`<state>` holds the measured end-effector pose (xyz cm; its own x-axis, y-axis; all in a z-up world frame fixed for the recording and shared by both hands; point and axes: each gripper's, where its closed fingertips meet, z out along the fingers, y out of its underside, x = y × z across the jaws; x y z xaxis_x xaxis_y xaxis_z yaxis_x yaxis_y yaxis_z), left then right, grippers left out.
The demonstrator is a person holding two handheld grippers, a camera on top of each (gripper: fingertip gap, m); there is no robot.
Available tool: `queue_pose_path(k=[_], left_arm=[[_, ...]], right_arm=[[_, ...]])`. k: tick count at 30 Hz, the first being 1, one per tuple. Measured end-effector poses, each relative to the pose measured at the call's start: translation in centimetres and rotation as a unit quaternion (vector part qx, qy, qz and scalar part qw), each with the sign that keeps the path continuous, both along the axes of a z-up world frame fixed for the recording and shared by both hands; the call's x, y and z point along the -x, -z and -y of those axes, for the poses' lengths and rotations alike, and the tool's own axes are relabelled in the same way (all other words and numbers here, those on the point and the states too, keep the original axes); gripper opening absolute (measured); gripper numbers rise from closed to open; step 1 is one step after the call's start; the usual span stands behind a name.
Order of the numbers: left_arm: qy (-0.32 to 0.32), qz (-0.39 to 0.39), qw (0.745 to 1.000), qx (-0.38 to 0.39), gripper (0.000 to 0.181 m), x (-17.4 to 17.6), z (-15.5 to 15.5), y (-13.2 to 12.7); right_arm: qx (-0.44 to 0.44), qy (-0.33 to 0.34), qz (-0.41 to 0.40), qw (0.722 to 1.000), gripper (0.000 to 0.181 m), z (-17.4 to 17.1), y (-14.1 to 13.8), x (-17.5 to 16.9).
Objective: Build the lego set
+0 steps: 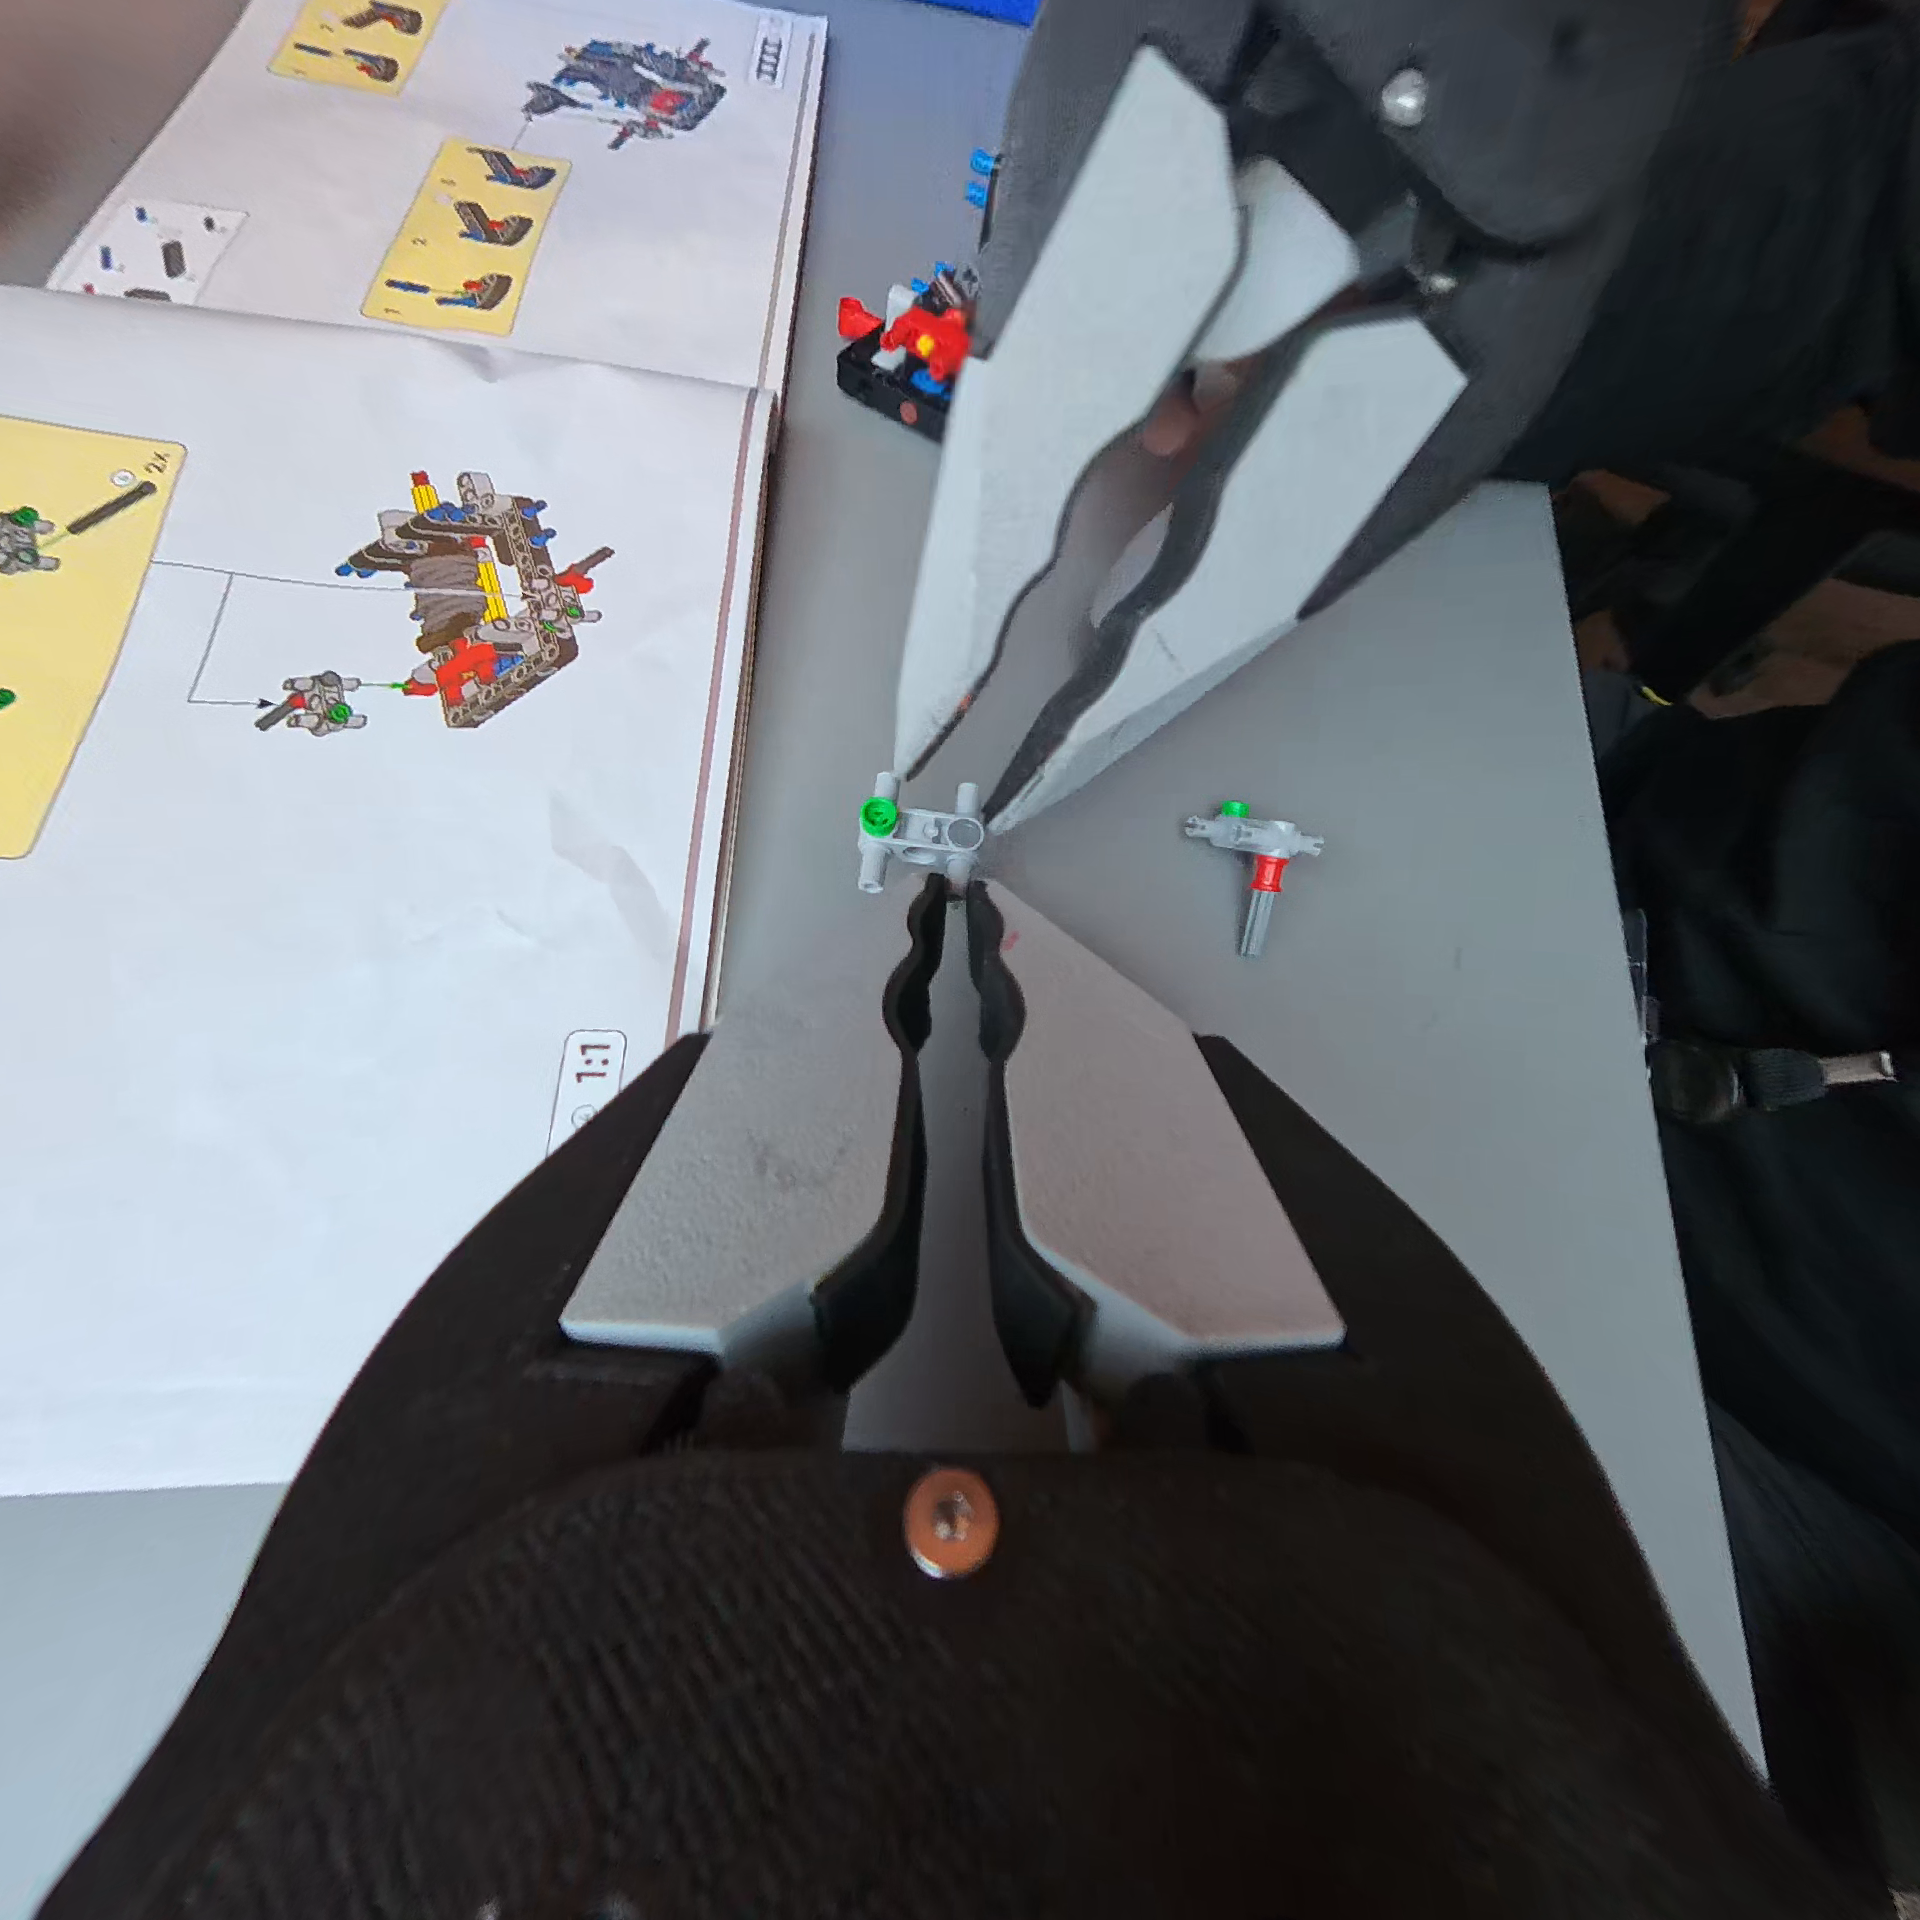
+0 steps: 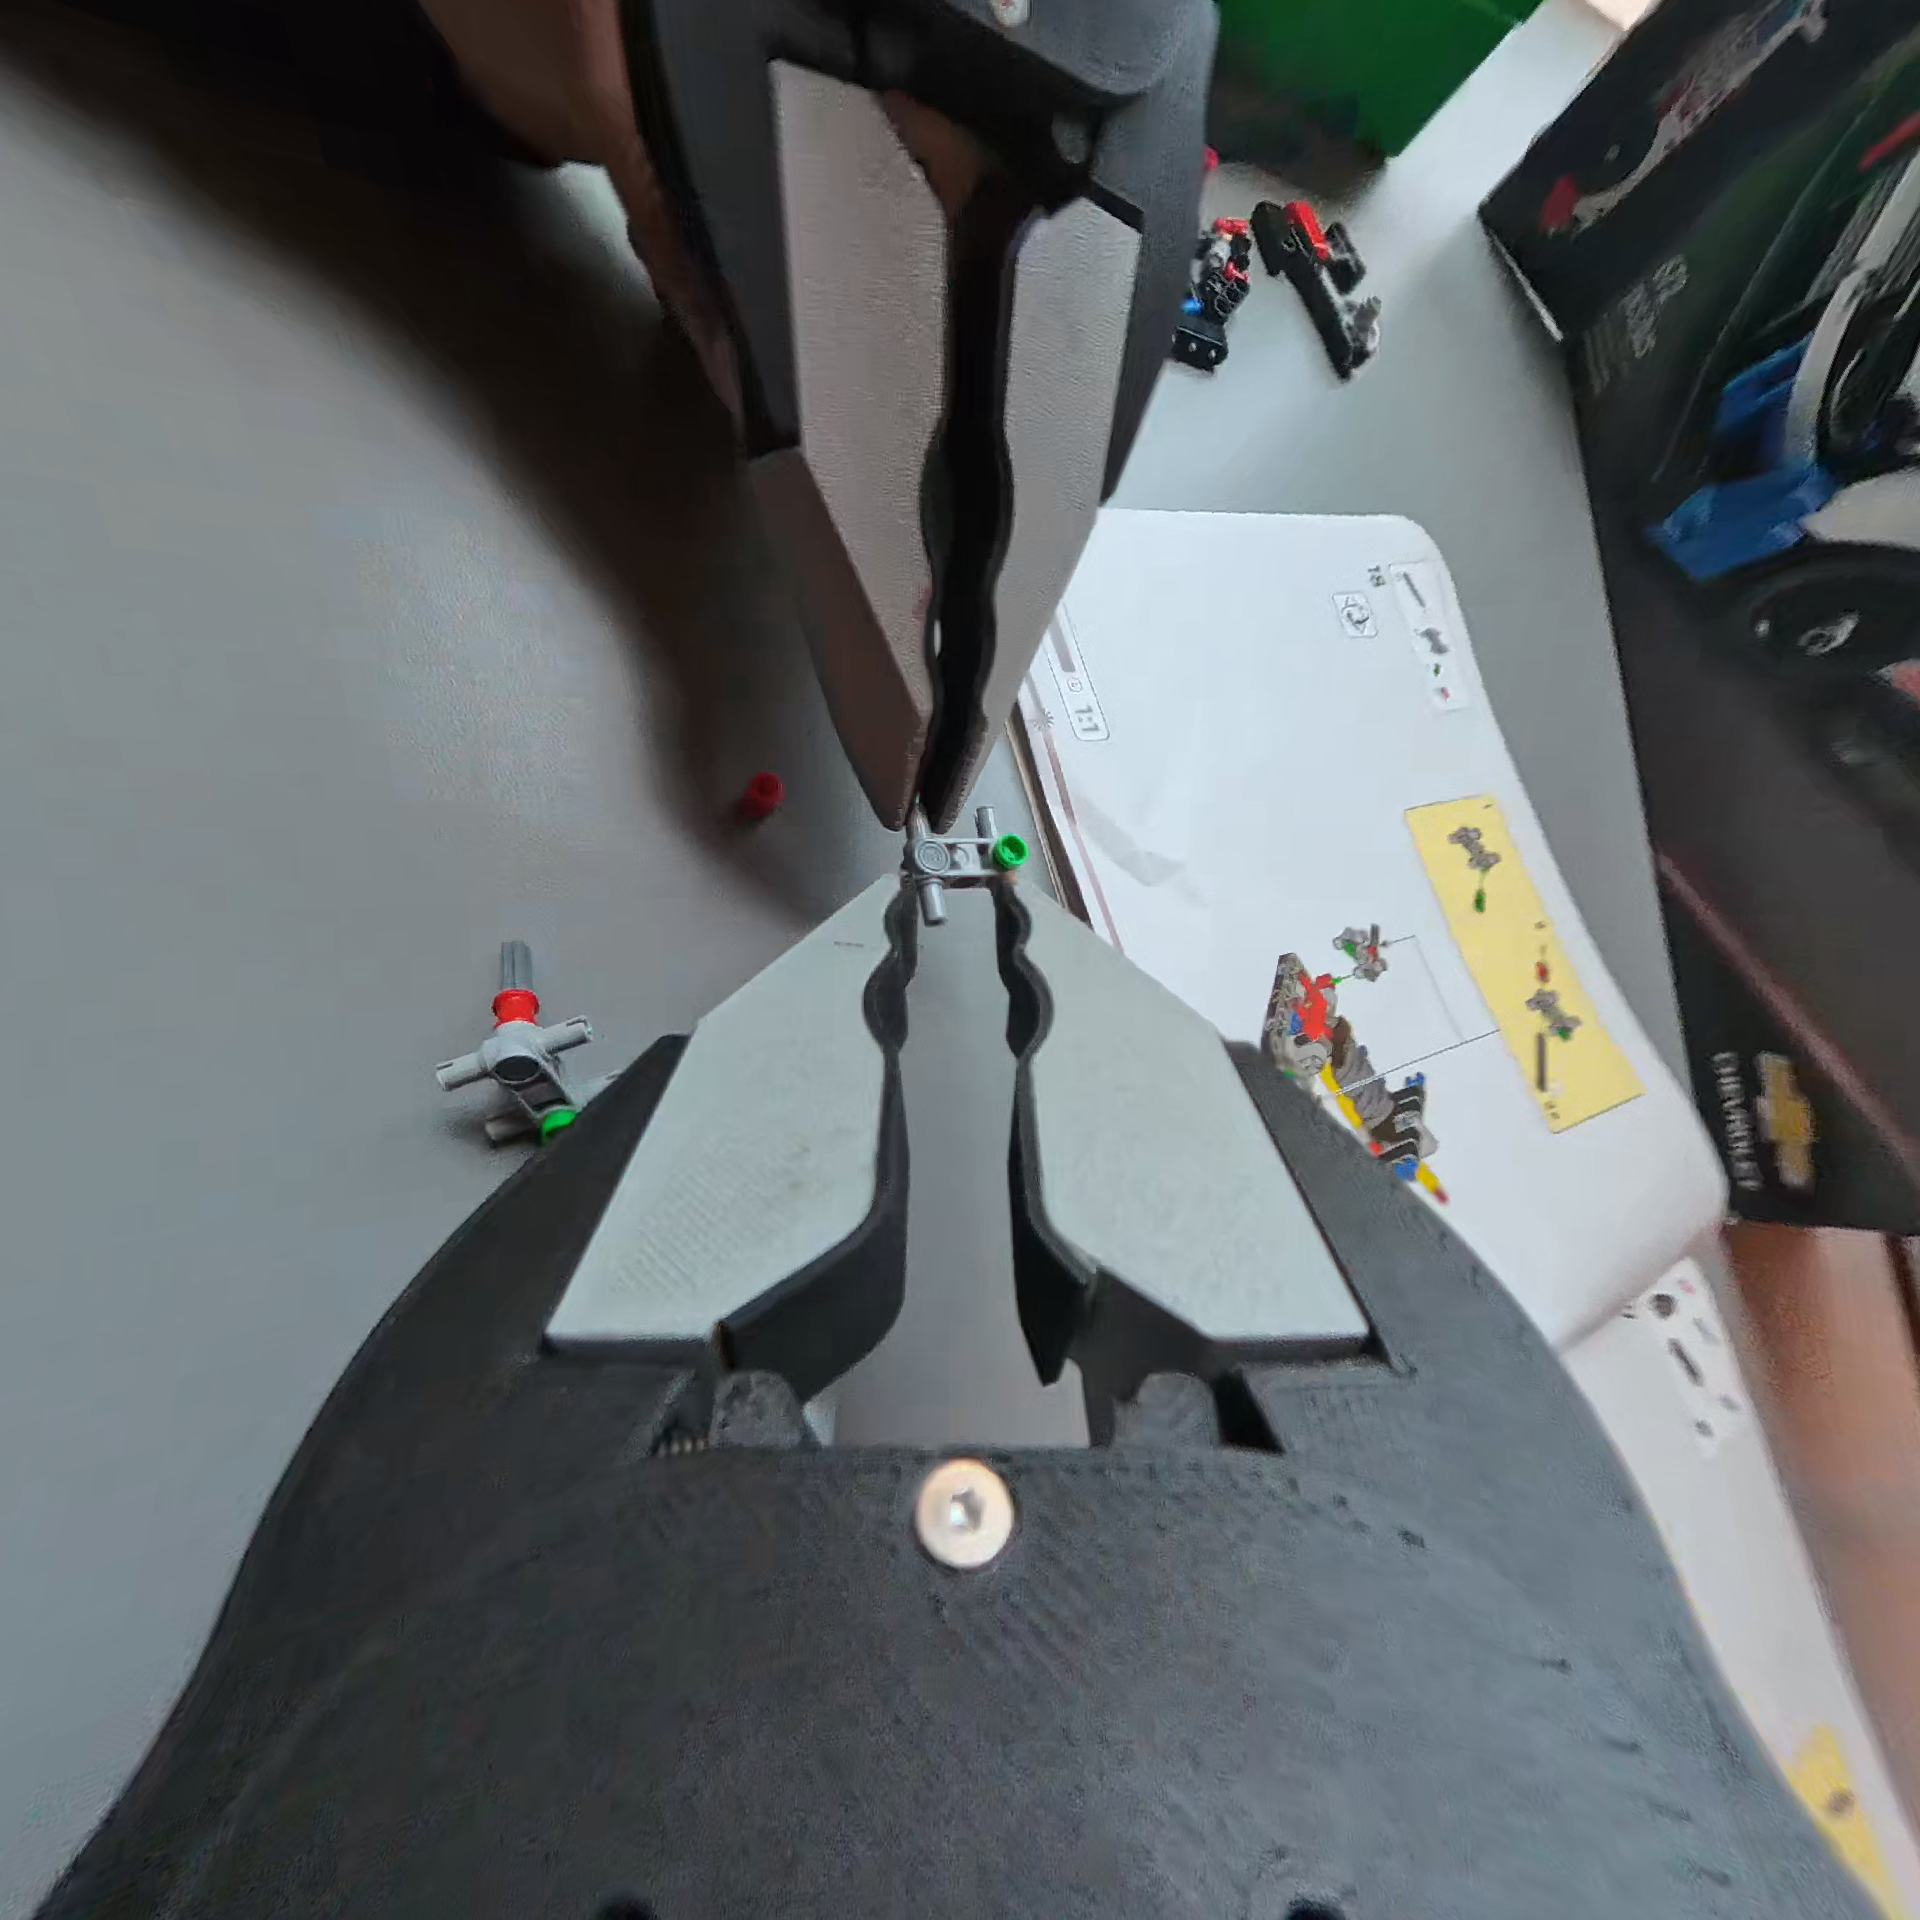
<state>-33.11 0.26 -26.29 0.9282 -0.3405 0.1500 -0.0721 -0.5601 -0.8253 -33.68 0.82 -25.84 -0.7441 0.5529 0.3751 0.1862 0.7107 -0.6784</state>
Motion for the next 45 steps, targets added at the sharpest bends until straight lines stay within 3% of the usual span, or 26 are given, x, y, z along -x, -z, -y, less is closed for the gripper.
queue_pose_path(k=[4,10,19,29,45], left_arm=[[-0.001,0.01,1.0,0.006,0.002,-0.1,0.0,0.1],[0.001,0.023,1.0,0.008,0.001,-0.2,0.0,0.0],[-0.007,0.073,0.997,-0.01,0.002,0.0,0.0,-1.0],[-0.012,0.11,0.994,-0.009,0.002,0.3,0.0,-1.3],[-0.002,0.127,0.992,0.002,0.002,-0.1,0.1,-1.1]], right_arm=[[-0.096,-0.018,-0.047,0.994,0.01,0.2,1.1,-0.1],[-0.145,-0.035,-0.087,0.985,0.002,0.0,1.1,-0.1],[-0.063,-0.024,-0.078,0.995,0.002,0.1,0.4,0.1],[-0.074,-0.042,-0.087,0.993,0.014,-0.3,0.5,0.0],[-0.126,-0.078,-0.147,0.978,0.014,0.4,-1.0,-0.4]])
